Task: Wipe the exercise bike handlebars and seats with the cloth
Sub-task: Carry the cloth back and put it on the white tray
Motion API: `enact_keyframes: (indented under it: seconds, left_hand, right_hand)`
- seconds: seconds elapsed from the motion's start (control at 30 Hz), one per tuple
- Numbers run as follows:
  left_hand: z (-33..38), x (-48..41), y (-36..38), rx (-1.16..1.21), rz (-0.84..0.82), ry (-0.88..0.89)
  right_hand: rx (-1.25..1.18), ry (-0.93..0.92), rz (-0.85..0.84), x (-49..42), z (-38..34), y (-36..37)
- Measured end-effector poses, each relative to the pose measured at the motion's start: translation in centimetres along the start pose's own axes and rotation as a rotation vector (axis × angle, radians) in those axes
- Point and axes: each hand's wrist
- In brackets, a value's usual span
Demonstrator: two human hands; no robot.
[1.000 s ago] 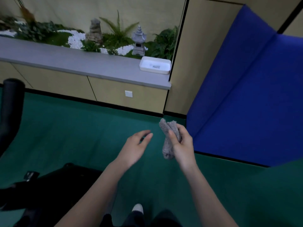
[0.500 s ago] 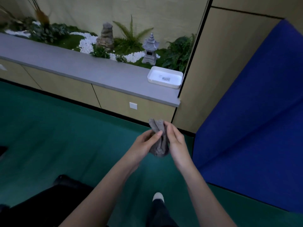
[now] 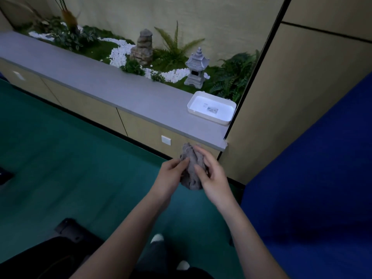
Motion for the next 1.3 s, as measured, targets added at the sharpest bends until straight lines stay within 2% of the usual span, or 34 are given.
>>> enact_keyframes:
  seconds: [0.2,0.33,0.4,0.5,0.57,0.63,0.73,0.9,1.1,1.2,1.3]
  left_hand:
    - [2.7,-6.1,-0.8,0.14,-0.006,-0.058]
    - [5.5,-11.6,-2.9,0.184,-0.037,-0.071]
    - [7.2,-14.3,-3.9,0.188,-0.033,-0.069]
    - [9.4,-18.2,-5.5,0.133,-0.014,-0.054]
    - [10.6,-20.5,-6.3,0.071,-0.013,-0.021]
    - [11.5,-22.7,-7.1,0.028,0.003,0.018]
    - [12.4,-25.4,-7.9,-0.027,0.074,0.086]
    - [12.6,-29.1,-8.6,0.025,0.122,0.077]
    - [13.6,-33.5,-8.8,0.356,-0.141,-0.126]
    - [15.0,-35.7,-8.3,0.386,-0.262,-0.25]
    - [16.6,-38.3,-7.2,0.396,-0.314,-0.351]
  right_hand:
    - [-0.178,0.037,0.245,-5.7,2.6,-1.4]
    - [-0.435,0.243,0.39,-11.5,5.0,-0.8]
    - [-0.604,0.392,0.376,-14.3,5.5,0.1]
    - [-0.73,0.536,0.243,-18.2,5.4,1.9]
    - [-0.64,0.523,0.239,-20.6,5.7,2.9]
    - [-0.459,0.457,0.342,-23.0,6.2,4.0]
    - [-0.31,0.351,0.487,-25.8,6.2,5.4]
    - [-0.203,0.229,0.459,-29.3,6.7,5.9]
    - [-0.214,0.216,0.392,-33.3,7.8,4.0]
    - [-0.207,0.214,0.39,-35.5,8.7,2.4]
    - [-0.201,0.206,0.349,-37.9,9.7,0.1]
Point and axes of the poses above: each hand's wrist, its own x-axis away from the middle knuckle, its own y-axis out of the palm, z = x × y, and after that the axes turned 8 degrees about -y, right-handed
